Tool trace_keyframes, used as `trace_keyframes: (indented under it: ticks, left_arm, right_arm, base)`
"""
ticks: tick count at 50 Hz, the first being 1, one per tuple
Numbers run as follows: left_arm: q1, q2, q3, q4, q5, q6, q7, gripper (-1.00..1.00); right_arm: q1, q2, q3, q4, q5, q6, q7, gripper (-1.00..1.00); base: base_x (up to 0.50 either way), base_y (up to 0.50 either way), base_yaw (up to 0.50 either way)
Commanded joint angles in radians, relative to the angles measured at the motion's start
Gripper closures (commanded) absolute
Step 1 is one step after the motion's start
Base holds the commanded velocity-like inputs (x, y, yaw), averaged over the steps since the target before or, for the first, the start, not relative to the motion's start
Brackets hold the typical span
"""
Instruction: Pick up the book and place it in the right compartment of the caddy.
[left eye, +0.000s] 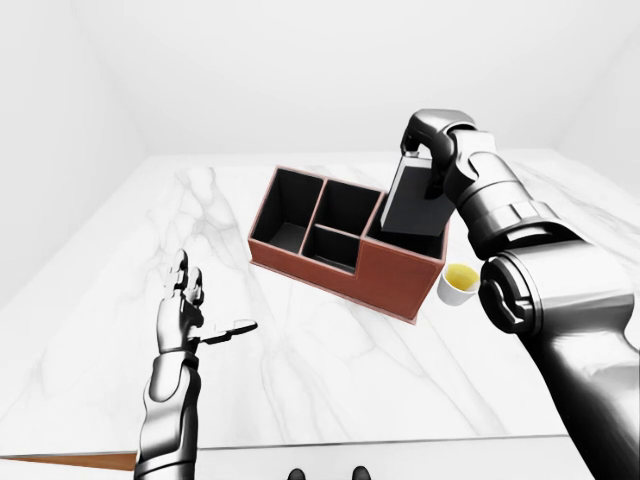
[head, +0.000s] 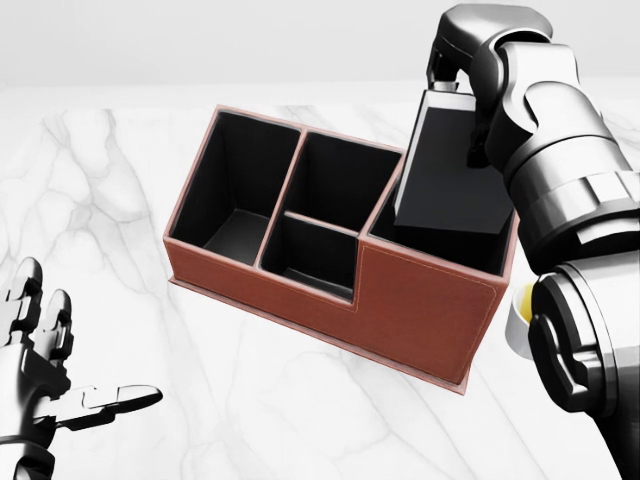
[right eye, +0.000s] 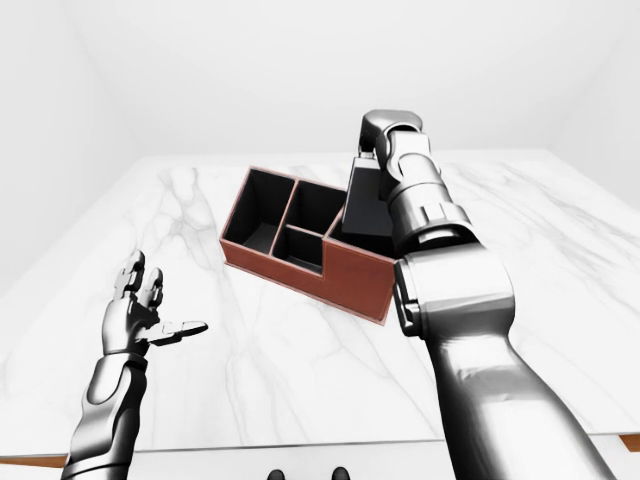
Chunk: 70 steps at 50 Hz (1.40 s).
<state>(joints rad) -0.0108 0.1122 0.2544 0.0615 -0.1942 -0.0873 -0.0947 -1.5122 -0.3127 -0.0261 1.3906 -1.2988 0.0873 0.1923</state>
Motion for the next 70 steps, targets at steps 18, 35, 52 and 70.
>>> trace_keyframes:
  ticks: [18,35,52,70]
  left_arm:
    - [-0.033,0.019,0.003,0.058,-0.008,0.000,0.008,-1.00]
    - [-0.043,0.027,0.007,0.062,-0.013,0.000,0.010,-1.00]
    - [-0.073,0.045,0.018,0.136,-0.020,0.000,0.012,-1.00]
    - [-0.110,0.068,0.018,0.230,-0.033,0.000,0.014,-1.00]
  right_arm:
    - [0.019,0.001,-0.019,-0.006,-0.048,0.000,-0.080,1.00]
    - [0.037,0.005,-0.041,-0.001,-0.063,0.000,-0.118,1.00]
    - [0.069,0.021,-0.054,0.003,-0.086,0.000,-0.139,1.00]
    - [0.100,0.032,-0.072,0.006,-0.107,0.000,-0.144,1.00]
  base:
    - [0.00,0.00,0.00]
    - [0.00,0.00,0.00]
    - [0.00,0.00,0.00]
    - [0.00,0.00,0.00]
